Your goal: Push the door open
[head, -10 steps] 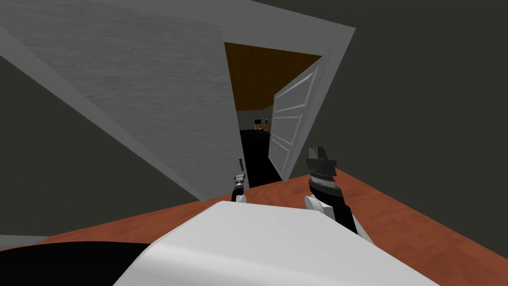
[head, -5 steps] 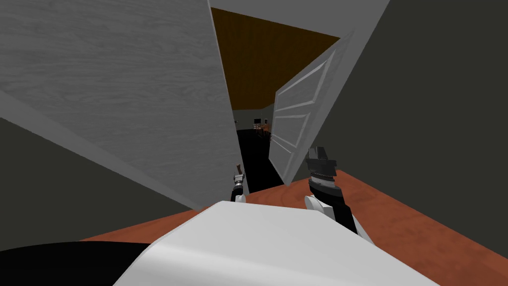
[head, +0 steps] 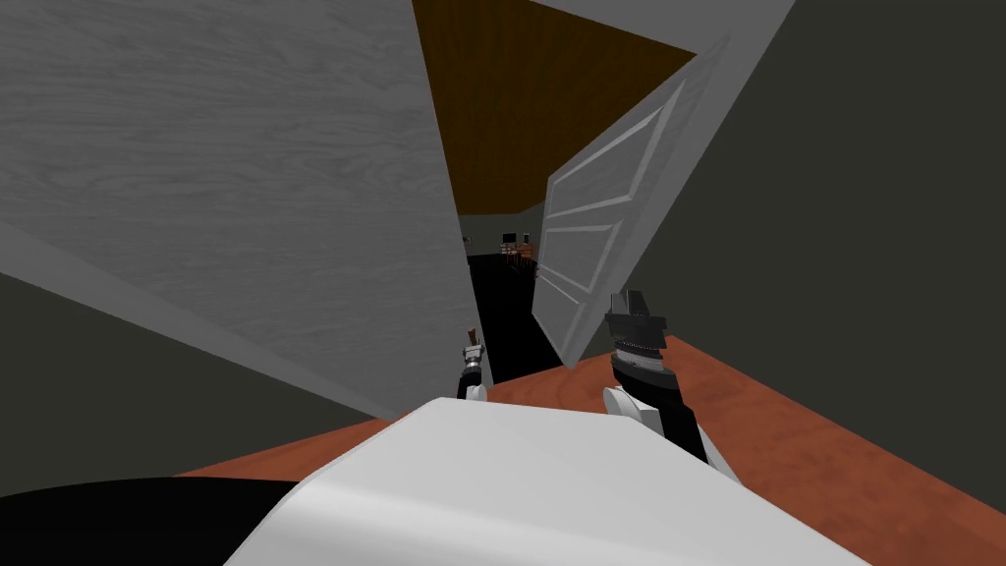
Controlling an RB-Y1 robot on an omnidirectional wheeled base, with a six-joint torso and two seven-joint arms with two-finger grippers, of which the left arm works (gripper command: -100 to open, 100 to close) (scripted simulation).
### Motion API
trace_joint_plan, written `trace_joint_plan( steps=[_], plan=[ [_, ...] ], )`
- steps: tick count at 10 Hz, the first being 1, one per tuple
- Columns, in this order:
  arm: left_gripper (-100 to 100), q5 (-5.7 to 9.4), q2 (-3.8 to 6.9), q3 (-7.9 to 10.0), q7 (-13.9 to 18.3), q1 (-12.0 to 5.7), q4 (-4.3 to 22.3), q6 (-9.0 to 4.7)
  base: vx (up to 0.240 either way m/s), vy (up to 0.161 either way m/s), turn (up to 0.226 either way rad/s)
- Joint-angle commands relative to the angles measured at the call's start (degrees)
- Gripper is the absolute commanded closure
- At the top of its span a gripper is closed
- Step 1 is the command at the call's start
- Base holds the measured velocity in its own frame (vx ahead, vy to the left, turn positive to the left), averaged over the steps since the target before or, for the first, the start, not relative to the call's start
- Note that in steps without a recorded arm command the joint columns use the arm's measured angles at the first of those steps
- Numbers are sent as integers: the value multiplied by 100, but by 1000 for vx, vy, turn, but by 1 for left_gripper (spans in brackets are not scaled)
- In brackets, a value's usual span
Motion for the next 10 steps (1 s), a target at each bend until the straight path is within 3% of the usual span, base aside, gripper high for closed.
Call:
trace_joint_plan(
  steps=[1, 3, 4, 6, 10],
  plan=[
    [100, -4, -4, -5, -5, 16, 1, -16, 0, 0, 0],
    [100, -4, -4, -5, -5, 16, 1, -16, 0, 0, 0],
    [100, -4, 34, 179, -11, 28, -24, 0, 127, 2, -61],
    [100, -5, 41, 227, -13, 35, -31, 1, 142, -5, -16],
    [100, -14, 91, 667, -38, 101, -90, 3, 156, -3, -41]
  ],
)
